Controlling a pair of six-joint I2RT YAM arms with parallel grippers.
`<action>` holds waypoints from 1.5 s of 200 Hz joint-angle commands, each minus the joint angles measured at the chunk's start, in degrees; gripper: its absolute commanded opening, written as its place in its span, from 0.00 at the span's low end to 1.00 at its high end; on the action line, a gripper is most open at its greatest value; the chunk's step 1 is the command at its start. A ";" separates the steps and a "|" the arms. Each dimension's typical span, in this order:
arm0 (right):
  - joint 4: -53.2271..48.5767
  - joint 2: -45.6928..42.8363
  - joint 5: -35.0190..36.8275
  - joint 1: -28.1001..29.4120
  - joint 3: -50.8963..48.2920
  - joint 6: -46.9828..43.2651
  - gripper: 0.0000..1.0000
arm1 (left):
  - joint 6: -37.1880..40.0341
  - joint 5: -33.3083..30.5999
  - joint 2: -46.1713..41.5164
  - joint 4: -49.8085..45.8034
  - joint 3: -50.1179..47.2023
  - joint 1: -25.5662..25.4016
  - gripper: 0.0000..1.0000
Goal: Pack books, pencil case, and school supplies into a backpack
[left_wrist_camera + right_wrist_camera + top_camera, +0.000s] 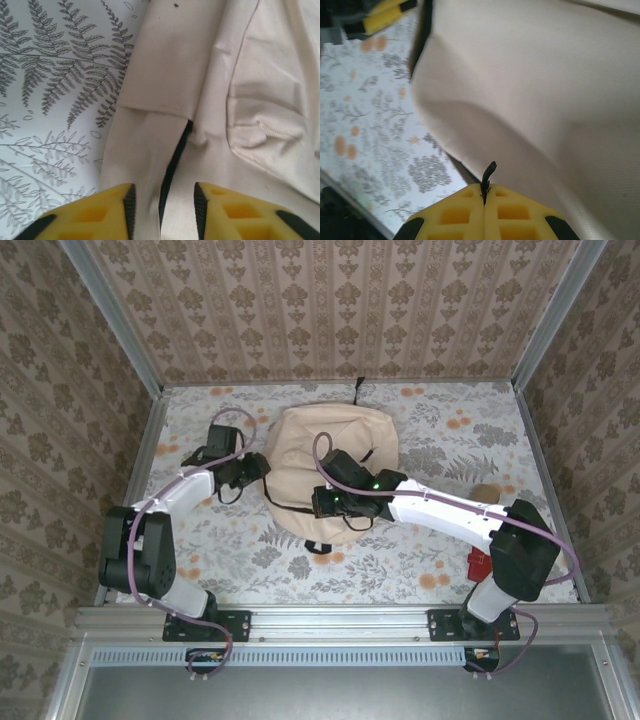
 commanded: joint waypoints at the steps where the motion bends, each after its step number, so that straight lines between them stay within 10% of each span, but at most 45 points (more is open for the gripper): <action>1: 5.35 0.66 -5.74 0.07 1.46 0.15 0.00 | -3.95 -2.23 -6.41 -2.42 -4.31 0.39 0.51; 67: 8.62 0.88 -10.22 -0.10 1.00 0.67 0.00 | -20.64 5.61 -21.41 8.79 -19.25 -3.96 0.80; 123: 9.15 -2.44 -11.10 -0.21 -3.04 1.91 0.00 | -30.05 5.90 -18.91 19.75 -22.79 -8.72 0.81; 188: 5.00 -8.47 -9.27 -0.07 -8.14 2.43 0.00 | -32.64 3.12 -11.29 23.28 -23.07 -11.11 0.53; 300: -14.51 -16.00 15.55 -0.10 -9.63 6.60 0.00 | -32.52 -1.95 -5.82 24.32 -25.88 -10.44 0.06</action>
